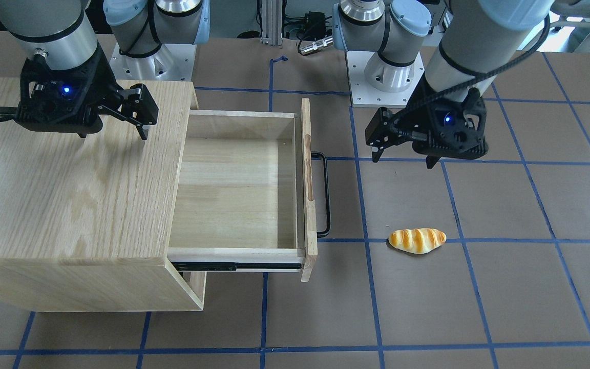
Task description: Open upper drawer
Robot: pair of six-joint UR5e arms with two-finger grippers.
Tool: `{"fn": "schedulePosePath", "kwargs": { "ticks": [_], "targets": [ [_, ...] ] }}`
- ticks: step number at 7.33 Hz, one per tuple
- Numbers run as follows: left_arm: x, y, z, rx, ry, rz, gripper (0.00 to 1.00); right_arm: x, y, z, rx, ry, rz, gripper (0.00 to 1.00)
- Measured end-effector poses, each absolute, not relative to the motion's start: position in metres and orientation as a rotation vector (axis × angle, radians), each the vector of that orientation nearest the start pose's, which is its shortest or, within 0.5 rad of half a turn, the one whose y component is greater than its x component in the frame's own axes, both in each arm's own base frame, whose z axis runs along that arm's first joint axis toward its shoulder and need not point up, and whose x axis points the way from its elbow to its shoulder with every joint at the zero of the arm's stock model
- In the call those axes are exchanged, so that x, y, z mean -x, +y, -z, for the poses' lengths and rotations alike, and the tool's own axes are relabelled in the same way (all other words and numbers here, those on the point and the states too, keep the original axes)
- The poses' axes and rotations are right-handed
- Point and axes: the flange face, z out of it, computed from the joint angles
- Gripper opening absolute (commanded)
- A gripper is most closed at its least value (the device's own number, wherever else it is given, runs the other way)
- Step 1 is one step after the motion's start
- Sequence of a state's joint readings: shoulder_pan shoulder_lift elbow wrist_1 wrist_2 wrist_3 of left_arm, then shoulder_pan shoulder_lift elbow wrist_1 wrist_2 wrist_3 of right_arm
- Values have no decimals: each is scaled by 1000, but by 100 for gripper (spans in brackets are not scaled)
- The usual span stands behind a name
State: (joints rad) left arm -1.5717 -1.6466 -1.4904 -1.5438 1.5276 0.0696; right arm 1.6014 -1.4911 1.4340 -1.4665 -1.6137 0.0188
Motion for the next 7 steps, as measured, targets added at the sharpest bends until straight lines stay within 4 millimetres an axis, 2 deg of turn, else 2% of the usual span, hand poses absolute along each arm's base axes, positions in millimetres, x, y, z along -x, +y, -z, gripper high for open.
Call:
{"fn": "schedulePosePath", "kwargs": {
  "ticks": [2,4,7],
  "targets": [
    [133,-501,-524,-120,3151,95,100,-145,-516,-505,21,3185,-73,100],
    [134,-492,-533,-124,3144,118,100,-145,-516,-505,19,3185,-72,100],
    [133,-489,-540,-124,3137,147,100,-145,-516,-505,19,3185,-72,100]
  ]
}}
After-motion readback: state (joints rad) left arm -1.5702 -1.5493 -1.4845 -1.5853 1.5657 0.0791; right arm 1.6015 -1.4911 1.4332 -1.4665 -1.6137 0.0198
